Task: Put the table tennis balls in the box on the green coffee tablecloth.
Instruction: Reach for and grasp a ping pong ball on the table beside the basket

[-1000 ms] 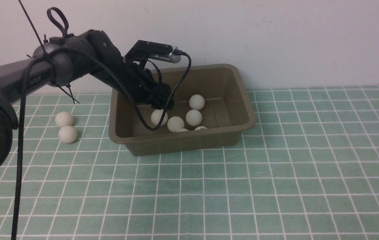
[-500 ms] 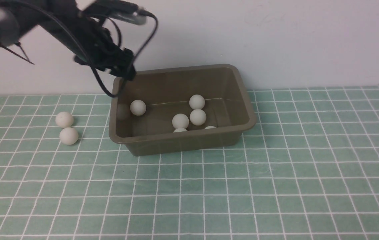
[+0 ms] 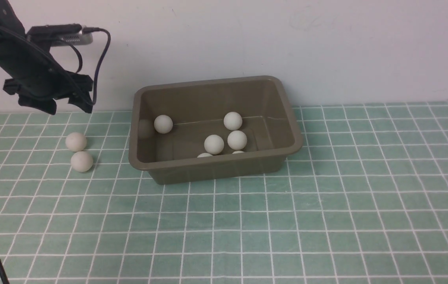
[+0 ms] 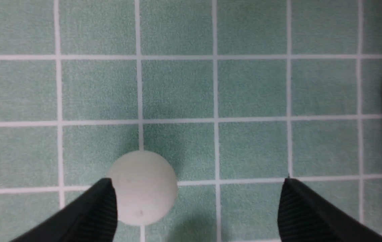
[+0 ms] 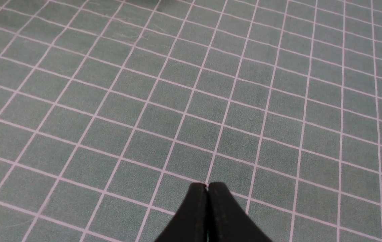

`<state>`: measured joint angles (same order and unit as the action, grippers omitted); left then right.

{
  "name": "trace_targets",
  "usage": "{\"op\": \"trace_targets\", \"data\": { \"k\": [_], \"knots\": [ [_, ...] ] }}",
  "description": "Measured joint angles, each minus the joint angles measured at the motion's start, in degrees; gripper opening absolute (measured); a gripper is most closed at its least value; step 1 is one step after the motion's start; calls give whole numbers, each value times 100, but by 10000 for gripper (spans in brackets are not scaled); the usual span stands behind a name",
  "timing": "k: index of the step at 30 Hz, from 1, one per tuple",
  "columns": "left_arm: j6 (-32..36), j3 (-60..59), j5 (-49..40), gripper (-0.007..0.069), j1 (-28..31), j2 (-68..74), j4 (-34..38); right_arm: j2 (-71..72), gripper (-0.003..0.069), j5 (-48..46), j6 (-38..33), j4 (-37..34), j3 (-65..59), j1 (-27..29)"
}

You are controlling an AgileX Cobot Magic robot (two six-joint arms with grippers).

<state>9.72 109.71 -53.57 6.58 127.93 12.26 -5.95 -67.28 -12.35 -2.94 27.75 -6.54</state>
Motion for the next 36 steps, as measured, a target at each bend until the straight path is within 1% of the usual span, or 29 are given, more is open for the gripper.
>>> {"op": "trace_targets", "data": {
  "k": [8, 14, 29, 31, 36],
  "knots": [
    [-50, 0, 159, 577, 0, 218, -148, 0, -16, 0, 24, 0, 0, 0],
    [-243, 0, 166, 577, 0, 245, -564, 0, -16, 0, 42, 0, 0, 0],
    [-289, 0, -18, 575, 0, 555, -625, 0, -16, 5, 42, 0, 0, 0],
    [-294, 0, -18, 558, 0, 573, -625, 0, -16, 5, 66, 0, 0, 0],
    [-294, 0, -13, 464, 0, 580, -625, 0, -16, 5, 82, 0, 0, 0]
  ]
}}
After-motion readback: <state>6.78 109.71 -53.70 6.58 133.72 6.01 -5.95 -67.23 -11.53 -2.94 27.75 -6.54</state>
